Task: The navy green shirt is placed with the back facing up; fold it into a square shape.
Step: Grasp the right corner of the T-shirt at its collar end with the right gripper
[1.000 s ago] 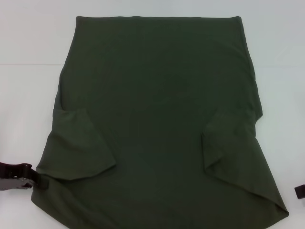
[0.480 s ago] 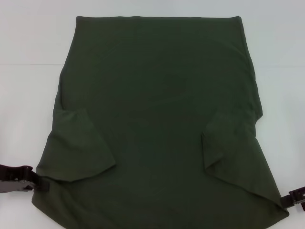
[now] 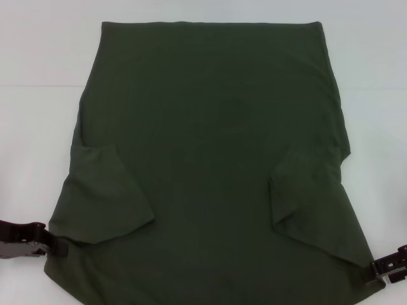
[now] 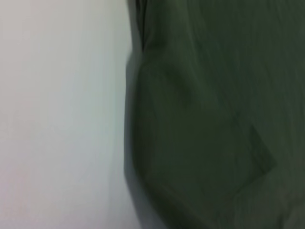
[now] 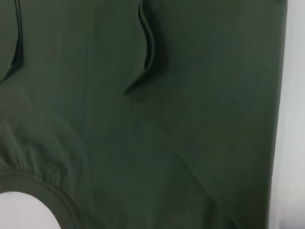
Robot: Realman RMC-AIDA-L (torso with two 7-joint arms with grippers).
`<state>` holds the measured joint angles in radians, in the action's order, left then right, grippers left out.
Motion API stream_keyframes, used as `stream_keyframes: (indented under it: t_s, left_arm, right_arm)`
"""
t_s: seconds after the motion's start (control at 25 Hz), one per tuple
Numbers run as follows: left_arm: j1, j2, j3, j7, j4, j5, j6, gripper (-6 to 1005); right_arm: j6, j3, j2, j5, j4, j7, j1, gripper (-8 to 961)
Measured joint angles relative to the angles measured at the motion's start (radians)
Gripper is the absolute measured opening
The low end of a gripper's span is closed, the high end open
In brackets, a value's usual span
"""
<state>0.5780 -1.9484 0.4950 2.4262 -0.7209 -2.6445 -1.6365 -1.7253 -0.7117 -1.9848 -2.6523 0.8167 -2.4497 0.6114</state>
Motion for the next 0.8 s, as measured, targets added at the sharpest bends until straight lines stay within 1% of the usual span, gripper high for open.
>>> stream_keyframes:
  t_s: [0.24,0.8]
  left_arm:
    - [0.0,0.0,-0.001,-0.001,0.0,0.0,-0.001,22]
    - [0.0,-0.002,0.002,-0.002,0.0,0.0,-0.002,22]
  right_arm:
    - [0.014,-0.008,-0.002,0.0,-0.001,-0.001,-0.003,877]
    - [0.028,-0.025,-0.013,0.0,-0.007,-0.001,0.002,858]
